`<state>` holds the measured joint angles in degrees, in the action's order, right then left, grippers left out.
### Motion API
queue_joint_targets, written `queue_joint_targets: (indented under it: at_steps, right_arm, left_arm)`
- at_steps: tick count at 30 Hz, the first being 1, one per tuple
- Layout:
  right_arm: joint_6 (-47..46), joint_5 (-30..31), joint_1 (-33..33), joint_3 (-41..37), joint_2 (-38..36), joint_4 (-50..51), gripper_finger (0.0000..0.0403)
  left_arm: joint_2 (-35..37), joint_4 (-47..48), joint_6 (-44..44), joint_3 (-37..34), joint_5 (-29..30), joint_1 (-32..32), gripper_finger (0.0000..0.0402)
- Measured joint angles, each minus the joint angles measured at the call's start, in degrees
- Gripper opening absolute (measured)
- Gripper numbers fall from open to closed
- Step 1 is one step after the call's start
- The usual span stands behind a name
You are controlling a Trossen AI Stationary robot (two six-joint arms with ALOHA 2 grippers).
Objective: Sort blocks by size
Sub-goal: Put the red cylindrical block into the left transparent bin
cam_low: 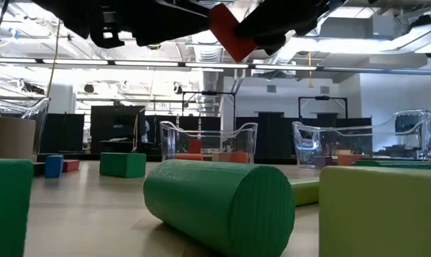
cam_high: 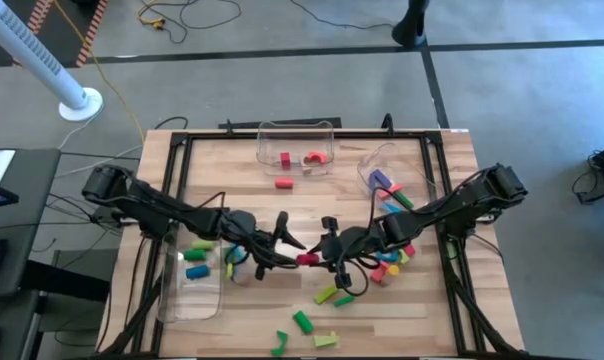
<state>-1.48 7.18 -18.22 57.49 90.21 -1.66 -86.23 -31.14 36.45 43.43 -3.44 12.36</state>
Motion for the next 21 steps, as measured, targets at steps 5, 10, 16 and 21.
queue_joint_targets:
  at_steps: [5, 10, 16, 21]
  right_arm:
    - [0.0, -0.02, 0.0, 0.0, 0.01, 0.1, 0.0162]
    - [-0.13, -0.12, 0.0, -0.02, 0.07, 0.55, 0.0162]
    - [-0.44, -0.11, -0.19, 0.0, 0.05, 1.0, 0.0162]
    - [-0.56, -0.04, -0.5, 0.0, 0.05, 1.12, 0.0162]
  left_arm:
    - [-2.99, 5.1, 0.28, 4.4, -2.95, 0.0, 0.0194]
    - [-5.86, 8.87, 0.58, 8.36, -2.87, -0.03, 0.0194]
    - [-5.48, 9.59, 1.29, 9.08, -3.43, 0.04, 0.0181]
    - [-5.36, 9.34, 1.97, 9.08, -3.39, 0.04, 0.0135]
